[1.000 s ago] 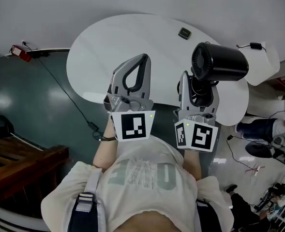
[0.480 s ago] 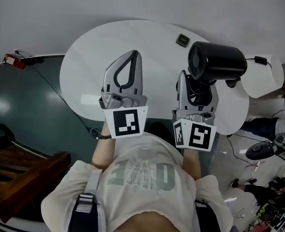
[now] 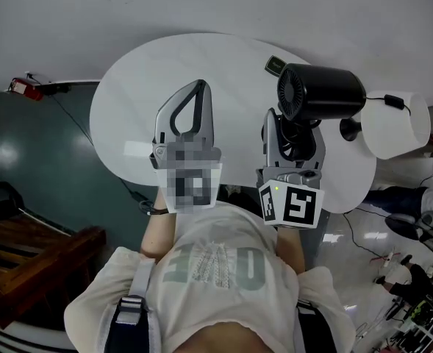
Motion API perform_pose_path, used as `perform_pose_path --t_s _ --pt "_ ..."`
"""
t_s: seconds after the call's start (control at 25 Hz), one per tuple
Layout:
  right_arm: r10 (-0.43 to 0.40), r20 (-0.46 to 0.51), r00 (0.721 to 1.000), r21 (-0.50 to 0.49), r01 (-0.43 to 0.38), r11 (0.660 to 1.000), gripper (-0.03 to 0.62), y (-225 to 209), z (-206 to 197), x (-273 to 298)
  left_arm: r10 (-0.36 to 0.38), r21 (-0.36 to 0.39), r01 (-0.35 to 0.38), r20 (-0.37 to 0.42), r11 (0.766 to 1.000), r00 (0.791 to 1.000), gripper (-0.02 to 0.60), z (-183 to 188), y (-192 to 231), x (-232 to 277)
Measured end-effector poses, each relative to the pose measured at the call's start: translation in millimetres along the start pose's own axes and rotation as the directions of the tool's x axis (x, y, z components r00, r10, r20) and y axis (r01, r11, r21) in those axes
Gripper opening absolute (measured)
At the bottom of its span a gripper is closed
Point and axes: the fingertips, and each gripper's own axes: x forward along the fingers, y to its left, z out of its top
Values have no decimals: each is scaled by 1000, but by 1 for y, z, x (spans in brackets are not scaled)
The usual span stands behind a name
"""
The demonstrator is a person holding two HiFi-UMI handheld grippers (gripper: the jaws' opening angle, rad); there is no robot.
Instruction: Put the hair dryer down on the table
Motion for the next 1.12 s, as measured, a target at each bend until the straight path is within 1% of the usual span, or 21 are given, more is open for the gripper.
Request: perform_pose_path --t_s 0.2,0.36,0.52,0.64,0.72,0.8,0.88,1.0,1.12 --pt "20 -17 1000 1 -20 1000 230 -4 -7 6 9 5 -9 -10 1000 1000 6 0 -4 6" --pt "29 -50 998 26 -28 999 229 -6 -15 16 29 8 -28 -19 1000 999 6 -3 0 9" --pt "71 -138 988 32 -67 997 229 -4 -38 29 40 5 -40 -41 999 998 6 -9 0 7" --pt "110 -224 968 33 -105 994 230 0 -65 42 47 -8 -48 -46 999 998 6 -14 1 5" --pt "138 -296 945 40 -132 990 230 5 -89 50 48 -20 -49 -55 999 997 6 -19 1 3" --pt "160 -378 912 44 -155 987 229 11 -117 56 46 -8 -46 -73 999 996 6 -24 1 -1" --pt "166 -460 872 31 -171 985 229 16 -148 62 48 10 -48 -81 999 996 6 -27 0 -3" --pt "170 -570 804 10 -201 980 229 22 -194 65 49 -13 -51 -87 999 995 6 -31 -1 -5" --pt "182 -644 743 26 -216 976 229 27 -229 61 56 -19 -58 -99 998 993 6 -34 0 -8"
